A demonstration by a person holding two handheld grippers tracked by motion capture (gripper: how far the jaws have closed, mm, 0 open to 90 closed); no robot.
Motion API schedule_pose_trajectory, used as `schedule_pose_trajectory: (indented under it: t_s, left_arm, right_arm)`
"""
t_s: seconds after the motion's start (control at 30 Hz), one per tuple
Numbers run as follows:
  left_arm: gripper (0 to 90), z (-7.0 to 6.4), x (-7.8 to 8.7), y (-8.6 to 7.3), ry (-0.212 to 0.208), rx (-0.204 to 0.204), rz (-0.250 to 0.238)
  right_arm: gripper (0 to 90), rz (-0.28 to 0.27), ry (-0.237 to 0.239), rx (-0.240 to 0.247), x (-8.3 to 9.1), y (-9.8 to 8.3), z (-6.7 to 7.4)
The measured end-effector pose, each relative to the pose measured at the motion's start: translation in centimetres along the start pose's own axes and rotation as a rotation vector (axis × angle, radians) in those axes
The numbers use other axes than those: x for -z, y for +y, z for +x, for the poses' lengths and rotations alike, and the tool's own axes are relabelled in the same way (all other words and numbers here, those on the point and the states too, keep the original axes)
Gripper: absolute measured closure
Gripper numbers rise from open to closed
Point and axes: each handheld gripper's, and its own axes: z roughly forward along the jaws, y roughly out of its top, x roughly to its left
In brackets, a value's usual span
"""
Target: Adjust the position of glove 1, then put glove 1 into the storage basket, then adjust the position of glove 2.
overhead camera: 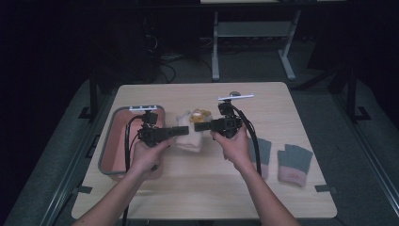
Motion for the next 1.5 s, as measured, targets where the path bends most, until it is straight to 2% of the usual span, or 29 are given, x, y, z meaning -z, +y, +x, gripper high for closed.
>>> schedule_pose_trajectory:
  t_s: [0.43, 0.67, 1.23, 1.4, 1.5]
  left_arm:
    - [71.2, 0.9, 1.8, 0.9, 0.014, 0.006, -0.012]
    - [71.2, 1.3, 2.7, 1.1, 0.015, 0.023, -0.031]
    - [71.2, 2.1, 5.6, 1.4, 0.038, 0.03, -0.052]
    - [71.3, 2.3, 6.4, 1.4, 0.042, 0.037, -0.062]
    - [71.2, 2.4, 6.9, 1.4, 0.046, 0.036, -0.064]
  right_arm:
    - [83.7, 0.017, 0.023, 0.028, -1.6, 1.5, 0.9]
    - [83.7, 0.033, 0.025, 0.047, -2.4, 2.2, 1.7]
    - [83.7, 0.05, 0.052, 0.068, -4.4, 3.3, 3.5]
    - [83.6, 0.058, 0.063, 0.087, -5.2, 3.6, 4.2]
    - [83.6, 0.06, 0.071, 0.081, -5.5, 3.7, 4.4]
